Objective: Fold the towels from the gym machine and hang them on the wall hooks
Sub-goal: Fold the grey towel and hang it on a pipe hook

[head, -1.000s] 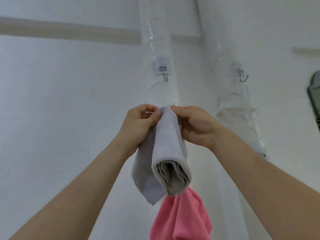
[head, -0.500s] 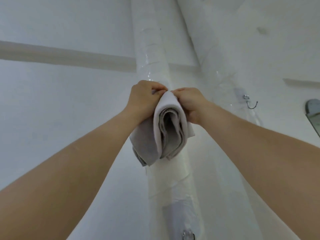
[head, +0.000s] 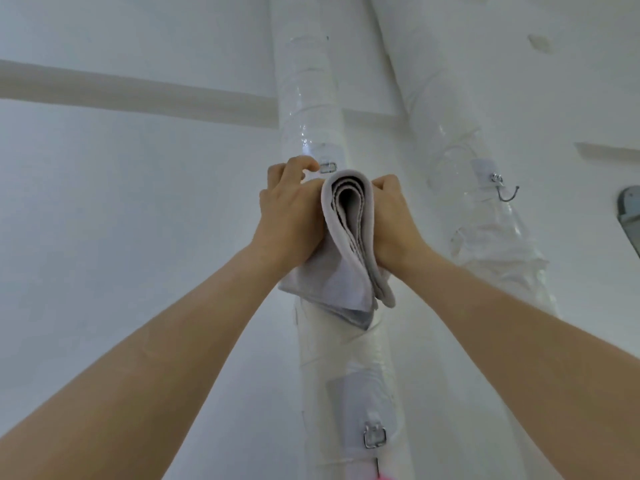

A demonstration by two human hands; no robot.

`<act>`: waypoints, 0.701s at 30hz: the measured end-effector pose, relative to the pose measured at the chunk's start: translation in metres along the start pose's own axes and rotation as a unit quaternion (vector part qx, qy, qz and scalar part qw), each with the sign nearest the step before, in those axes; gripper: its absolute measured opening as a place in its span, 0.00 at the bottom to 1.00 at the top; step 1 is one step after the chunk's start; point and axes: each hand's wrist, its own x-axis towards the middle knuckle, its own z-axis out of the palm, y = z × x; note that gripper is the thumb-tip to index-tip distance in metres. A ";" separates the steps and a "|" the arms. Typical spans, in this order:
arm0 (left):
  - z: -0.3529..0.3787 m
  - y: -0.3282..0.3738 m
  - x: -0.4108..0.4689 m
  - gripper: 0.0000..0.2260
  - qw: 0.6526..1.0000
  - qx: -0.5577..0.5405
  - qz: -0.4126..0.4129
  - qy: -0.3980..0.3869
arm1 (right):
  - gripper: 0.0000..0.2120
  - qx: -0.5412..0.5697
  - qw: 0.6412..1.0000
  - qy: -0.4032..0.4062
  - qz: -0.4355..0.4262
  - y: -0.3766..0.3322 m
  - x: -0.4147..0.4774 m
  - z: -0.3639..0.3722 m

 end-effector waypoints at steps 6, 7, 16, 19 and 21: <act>-0.026 0.004 0.000 0.18 0.978 -0.195 0.045 -0.059 | 0.18 -0.326 0.942 -0.014 -0.073 0.028 -0.016 0.000; -0.025 0.005 0.002 0.18 0.979 -0.177 0.056 -0.079 | 0.17 -0.351 0.932 -0.012 -0.091 0.032 -0.014 0.001; -0.031 0.011 -0.011 0.26 0.975 -0.073 0.086 -0.191 | 0.13 0.136 0.977 -0.046 0.156 -0.004 -0.034 -0.029; -0.044 0.018 -0.028 0.30 0.970 -0.191 -0.028 -0.148 | 0.12 0.210 0.953 -0.004 0.218 -0.010 -0.037 -0.040; -0.050 0.022 -0.041 0.31 0.968 -0.210 -0.067 -0.120 | 0.14 0.195 0.952 0.011 0.235 -0.014 -0.040 -0.049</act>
